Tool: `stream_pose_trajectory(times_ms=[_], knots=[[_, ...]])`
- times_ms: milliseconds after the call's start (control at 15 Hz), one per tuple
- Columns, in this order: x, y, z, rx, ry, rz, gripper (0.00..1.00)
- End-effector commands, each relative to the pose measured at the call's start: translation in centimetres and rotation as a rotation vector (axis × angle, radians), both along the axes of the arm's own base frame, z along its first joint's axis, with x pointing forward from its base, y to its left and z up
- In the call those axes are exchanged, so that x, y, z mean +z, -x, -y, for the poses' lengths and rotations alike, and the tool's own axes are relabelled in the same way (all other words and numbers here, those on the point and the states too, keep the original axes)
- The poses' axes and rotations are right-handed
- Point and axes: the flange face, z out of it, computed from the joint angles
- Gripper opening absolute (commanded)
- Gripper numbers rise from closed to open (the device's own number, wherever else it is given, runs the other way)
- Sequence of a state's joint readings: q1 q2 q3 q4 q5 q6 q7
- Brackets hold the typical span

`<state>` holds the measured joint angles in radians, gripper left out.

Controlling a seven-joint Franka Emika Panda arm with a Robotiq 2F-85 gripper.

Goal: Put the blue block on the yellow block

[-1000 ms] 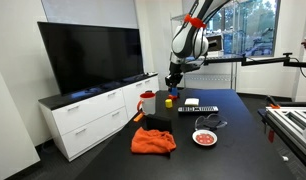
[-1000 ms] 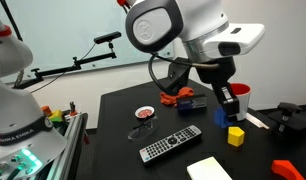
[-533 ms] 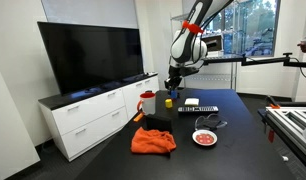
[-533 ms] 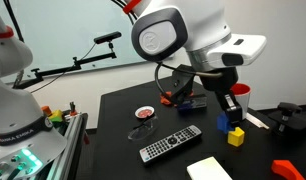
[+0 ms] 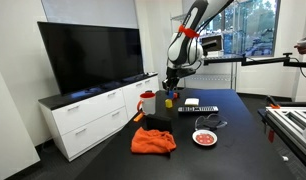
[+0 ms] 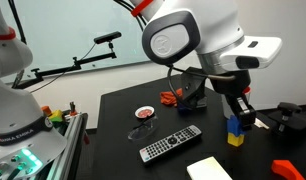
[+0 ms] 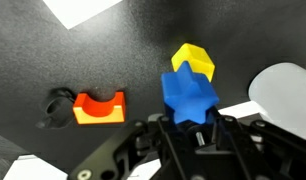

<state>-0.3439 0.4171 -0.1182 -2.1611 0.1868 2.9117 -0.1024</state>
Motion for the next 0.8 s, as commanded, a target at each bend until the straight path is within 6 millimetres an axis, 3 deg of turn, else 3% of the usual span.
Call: stream_pose_trajectory(times_ms=[0, 733], knots=[[0.4, -1.2, 0.7, -0.005, 0.021, 0.022, 0.08], [0.2, -2.4, 0.0, -0.007, 0.009, 0.026, 0.08]])
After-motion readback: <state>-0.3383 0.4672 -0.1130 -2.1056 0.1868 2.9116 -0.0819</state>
